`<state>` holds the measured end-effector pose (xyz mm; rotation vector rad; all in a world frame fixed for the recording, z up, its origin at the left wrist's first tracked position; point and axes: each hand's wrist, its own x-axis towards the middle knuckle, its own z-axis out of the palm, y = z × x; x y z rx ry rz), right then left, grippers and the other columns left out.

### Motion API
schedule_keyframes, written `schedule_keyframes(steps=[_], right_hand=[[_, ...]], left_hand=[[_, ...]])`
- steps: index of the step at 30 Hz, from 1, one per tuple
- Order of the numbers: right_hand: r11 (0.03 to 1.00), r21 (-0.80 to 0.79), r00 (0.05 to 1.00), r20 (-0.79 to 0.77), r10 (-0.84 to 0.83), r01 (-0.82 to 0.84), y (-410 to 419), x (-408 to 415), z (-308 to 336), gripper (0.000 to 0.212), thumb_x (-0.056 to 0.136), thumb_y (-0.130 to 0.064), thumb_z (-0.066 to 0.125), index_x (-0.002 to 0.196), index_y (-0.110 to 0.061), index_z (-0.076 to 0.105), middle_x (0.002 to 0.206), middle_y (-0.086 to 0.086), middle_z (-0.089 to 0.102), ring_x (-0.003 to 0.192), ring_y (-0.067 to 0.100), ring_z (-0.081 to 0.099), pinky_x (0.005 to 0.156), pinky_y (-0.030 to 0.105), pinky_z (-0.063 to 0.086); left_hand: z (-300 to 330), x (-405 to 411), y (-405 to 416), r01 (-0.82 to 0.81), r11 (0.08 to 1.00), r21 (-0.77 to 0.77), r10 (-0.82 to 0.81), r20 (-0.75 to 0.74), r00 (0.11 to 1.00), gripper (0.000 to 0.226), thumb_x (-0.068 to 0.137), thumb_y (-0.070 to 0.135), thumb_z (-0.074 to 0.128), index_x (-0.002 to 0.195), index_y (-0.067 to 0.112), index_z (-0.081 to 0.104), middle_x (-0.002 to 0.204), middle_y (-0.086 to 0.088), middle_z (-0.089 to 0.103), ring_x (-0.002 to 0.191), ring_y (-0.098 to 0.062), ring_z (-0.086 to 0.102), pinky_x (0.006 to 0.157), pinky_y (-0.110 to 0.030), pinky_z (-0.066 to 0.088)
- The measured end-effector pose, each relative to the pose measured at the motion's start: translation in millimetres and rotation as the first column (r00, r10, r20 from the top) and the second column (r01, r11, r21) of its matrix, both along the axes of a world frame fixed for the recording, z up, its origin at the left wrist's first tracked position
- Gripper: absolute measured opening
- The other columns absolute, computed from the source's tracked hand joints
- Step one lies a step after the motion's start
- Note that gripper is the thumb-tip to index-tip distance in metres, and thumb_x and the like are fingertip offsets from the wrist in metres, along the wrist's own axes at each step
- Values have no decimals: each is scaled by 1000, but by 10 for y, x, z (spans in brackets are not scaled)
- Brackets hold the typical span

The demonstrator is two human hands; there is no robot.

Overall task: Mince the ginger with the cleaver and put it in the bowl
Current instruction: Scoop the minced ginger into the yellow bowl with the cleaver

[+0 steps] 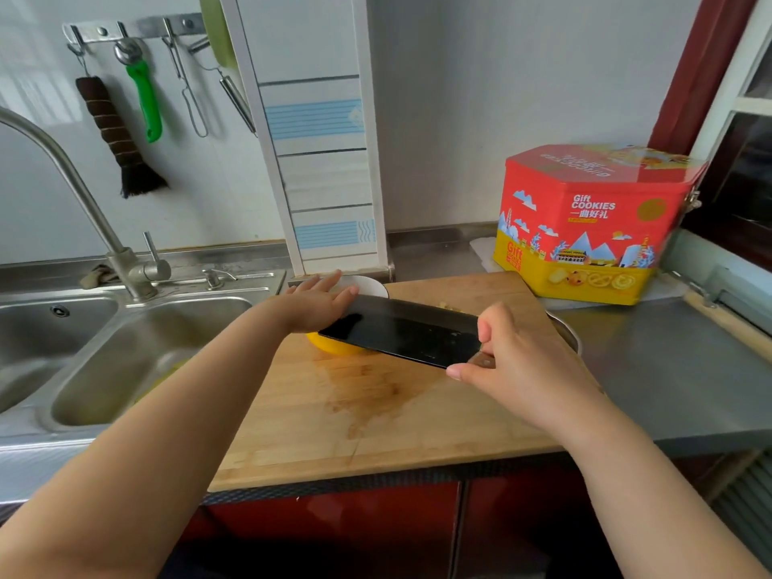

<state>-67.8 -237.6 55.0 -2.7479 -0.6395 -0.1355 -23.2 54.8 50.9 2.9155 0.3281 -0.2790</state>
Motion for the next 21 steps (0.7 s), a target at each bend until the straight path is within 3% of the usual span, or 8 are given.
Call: schedule_keyframes(steps=[3,5,8,10,12,15,18,21], right_hand=[[998,33,999,-11,-48,49,-175,47,-35,47,83,-66,59,92,-33,27,86,-11,59,73,10,58,59,30,49],[995,82,997,-49,-60,64,-258,96,-61,42,83,-65,59,96,-37,30,86,-13,59,75,8,58,60,31,50],[972,218,988,-139,-62,91,-348,177,-110,33,87,-61,57,107,-43,38,89,-15,60,81,7,59,67,34,52],[918,381,975,-222,-29,114,-374,221,-123,29,92,-55,55,115,-43,42,86,-11,64,79,9,62,71,38,55],[814,559,960,-281,8,157,-375,256,-103,23,99,-44,48,121,-36,47,80,-3,68,68,12,63,66,38,56],[648,693,912,-409,-6,315,-399,330,-41,20,105,-38,34,119,-30,46,73,6,63,55,17,54,52,34,50],[547,712,845,-534,15,440,-513,401,-54,22,102,-44,43,110,-24,51,64,6,54,47,14,47,45,29,46],[578,651,802,-598,-8,491,-646,446,-186,26,98,-36,57,101,-10,58,61,4,52,44,13,46,44,28,46]], left_hand=[[26,26,-35,-38,974,-221,48,42,998,65,99,56,12,154,22,10,161,-2,10,147,-23,5,117,-45,5],[37,79,-45,-55,940,-338,111,147,983,61,102,50,14,150,15,28,155,-10,27,142,-29,24,114,-43,18],[42,142,-63,-45,978,-205,124,391,912,49,104,37,22,126,9,56,131,-16,55,116,-32,50,94,-40,40],[34,154,-92,-83,979,-186,162,468,869,48,102,41,30,112,10,66,107,-12,65,96,-29,59,77,-35,45],[33,150,-148,-125,977,-172,196,495,847,42,100,44,39,111,15,68,98,-7,67,88,-25,60,69,-32,45],[79,91,-368,-94,993,-67,115,616,779,34,101,32,42,127,23,61,125,-4,64,109,-26,59,81,-35,47],[108,-32,-856,222,966,-136,-46,749,661,38,101,29,44,138,25,50,137,2,55,122,-16,52,97,-30,42],[-135,-23,-1351,415,817,-400,-94,618,780,49,100,47,37,145,28,37,148,7,42,133,-10,39,108,-32,32]])
